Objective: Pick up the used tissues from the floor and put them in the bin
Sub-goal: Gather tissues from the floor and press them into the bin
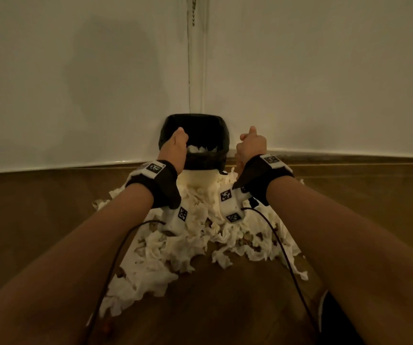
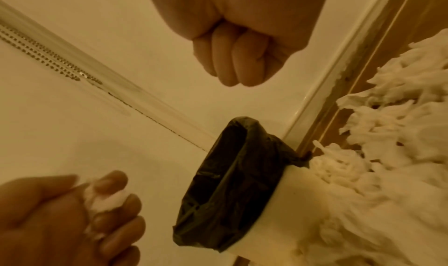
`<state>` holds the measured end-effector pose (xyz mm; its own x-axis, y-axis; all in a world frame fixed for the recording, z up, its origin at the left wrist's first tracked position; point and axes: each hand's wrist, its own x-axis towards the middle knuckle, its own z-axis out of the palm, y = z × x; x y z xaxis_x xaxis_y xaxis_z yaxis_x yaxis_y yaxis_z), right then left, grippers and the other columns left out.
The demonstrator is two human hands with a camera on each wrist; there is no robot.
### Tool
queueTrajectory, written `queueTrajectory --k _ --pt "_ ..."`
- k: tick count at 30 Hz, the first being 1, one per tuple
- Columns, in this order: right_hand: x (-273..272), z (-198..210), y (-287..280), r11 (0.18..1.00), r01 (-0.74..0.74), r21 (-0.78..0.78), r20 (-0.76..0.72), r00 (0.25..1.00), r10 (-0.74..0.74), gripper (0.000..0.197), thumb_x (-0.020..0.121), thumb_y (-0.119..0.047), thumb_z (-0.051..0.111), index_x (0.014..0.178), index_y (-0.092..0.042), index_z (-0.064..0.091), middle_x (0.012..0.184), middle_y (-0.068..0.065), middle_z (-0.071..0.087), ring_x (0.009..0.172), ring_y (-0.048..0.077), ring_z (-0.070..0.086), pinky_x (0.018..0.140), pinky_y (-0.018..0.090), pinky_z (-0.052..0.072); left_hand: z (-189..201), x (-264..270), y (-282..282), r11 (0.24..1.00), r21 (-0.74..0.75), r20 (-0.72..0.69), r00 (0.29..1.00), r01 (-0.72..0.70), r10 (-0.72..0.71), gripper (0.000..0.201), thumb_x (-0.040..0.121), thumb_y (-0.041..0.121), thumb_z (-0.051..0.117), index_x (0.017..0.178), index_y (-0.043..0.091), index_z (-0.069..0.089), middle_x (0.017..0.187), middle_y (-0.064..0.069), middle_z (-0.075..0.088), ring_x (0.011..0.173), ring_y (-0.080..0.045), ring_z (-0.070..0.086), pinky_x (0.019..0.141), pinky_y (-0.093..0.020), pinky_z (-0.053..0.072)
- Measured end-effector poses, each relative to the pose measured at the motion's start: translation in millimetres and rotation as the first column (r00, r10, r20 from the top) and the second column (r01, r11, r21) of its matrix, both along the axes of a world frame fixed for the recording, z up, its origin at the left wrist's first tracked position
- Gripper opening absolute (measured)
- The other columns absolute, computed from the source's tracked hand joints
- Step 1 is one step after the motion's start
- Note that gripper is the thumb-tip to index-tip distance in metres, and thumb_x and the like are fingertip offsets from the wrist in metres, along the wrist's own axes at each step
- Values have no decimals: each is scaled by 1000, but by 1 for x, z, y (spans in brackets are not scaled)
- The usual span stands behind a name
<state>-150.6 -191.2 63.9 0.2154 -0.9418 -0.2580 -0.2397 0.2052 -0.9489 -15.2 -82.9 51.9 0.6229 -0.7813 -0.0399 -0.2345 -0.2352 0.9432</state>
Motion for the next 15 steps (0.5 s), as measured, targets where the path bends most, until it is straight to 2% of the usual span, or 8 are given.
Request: queueTrajectory --k 1,3,5,7,10,12,13,15 --pt "6 4 -4 999 29 -35 2 1000 -29 36 103 -14 24 123 -8 54 95 0 53 83 16 52 77 21 43 4 4 -8 1000 31 26 1000 5 -6 35 100 35 24 112 17 52 122 -12 53 121 -29 47 99 -33 34" --pt "20 7 -11 993 42 -114 -67 997 -50 40 104 -22 26 121 -2 56 110 13 60 98 27 57 87 31 43 10 11 -23 996 85 82 996 22 -29 32 101 23 24 119 11 48 125 -18 50 116 -30 48 93 -30 38" --pt "34 6 -13 1000 -16 -18 12 1000 16 48 103 -36 26 112 -4 60 94 15 59 76 27 56 69 33 46 15 13 -36 992 118 51 997 45 -52 38 101 17 26 134 7 43 132 -18 48 114 -29 48 91 -28 41" --pt "45 4 -13 983 -95 159 156 985 70 54 102 -41 21 125 -3 53 84 7 52 60 16 41 54 26 34 15 15 -45 993 110 41 998 46 -51 38 100 12 31 134 4 44 133 -22 49 120 -35 48 100 -38 42" --pt "57 -1 -20 954 -143 265 337 940 47 57 102 -43 18 144 -8 34 109 10 58 81 19 51 67 27 41 9 15 -55 999 50 -48 999 7 -5 26 98 9 39 121 7 50 108 -19 57 97 -30 56 85 -40 46" --pt "60 -7 -25 919 -178 352 422 907 14 60 100 -49 21 143 -10 35 127 15 55 104 32 58 88 37 49 8 13 -57 999 -4 -224 974 -40 38 45 98 11 43 141 6 31 118 -15 53 80 -16 55 68 -30 48" --pt "61 -10 -25 909 -194 367 461 888 4 60 100 -50 22 142 -9 36 130 17 52 108 36 57 91 40 50 5 14 -57 997 -29 -288 956 -67 56 54 98 13 42 146 7 19 127 -16 49 77 -13 55 63 -25 46" --pt "61 -14 -25 938 -157 309 419 908 13 55 101 -44 23 138 -6 39 117 17 55 85 33 62 68 35 53 2 15 -55 991 -83 -383 921 -109 70 64 100 16 40 150 14 0 137 -16 43 86 -18 60 59 -22 45"
